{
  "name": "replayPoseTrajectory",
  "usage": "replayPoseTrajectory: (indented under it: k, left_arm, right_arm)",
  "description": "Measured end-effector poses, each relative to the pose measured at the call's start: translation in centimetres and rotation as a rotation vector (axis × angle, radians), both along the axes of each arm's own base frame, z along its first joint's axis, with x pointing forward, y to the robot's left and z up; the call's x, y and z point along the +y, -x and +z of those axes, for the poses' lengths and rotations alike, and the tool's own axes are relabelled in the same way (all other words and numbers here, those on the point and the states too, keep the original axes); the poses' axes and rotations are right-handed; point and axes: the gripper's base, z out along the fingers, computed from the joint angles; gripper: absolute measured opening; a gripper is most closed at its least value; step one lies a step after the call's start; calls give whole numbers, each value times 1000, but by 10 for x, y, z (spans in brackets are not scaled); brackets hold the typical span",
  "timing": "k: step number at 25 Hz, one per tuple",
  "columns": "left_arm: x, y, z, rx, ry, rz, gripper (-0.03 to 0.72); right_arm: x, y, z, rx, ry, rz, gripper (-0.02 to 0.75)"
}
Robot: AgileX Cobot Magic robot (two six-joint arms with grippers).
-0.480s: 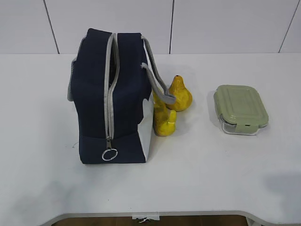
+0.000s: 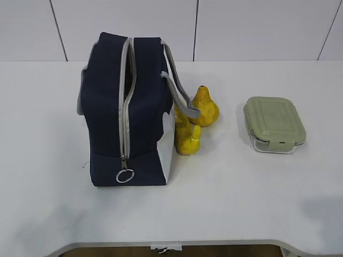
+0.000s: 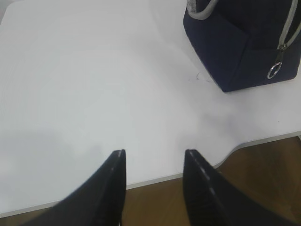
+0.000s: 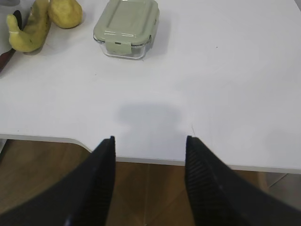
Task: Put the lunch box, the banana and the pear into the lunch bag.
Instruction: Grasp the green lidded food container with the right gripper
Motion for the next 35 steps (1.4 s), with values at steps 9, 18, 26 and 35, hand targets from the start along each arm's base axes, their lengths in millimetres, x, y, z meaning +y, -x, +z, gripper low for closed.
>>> replayPoseTrajectory:
  k: [9,18,26,35]
  left_arm:
    - [0,0,0,0,0,0,307]
    - [0,0,0,0,0,0,307]
    - [0,0,0,0,0,0,307]
    - [0,0,0,0,0,0,307]
  right_arm:
    - [0,1,1,-2,-4,3,382]
    - [9,-29,11,157,-112,56,382]
    - [10,-83,7,316,-199,26,382]
    - [11,-150,14,452,-257,6,382]
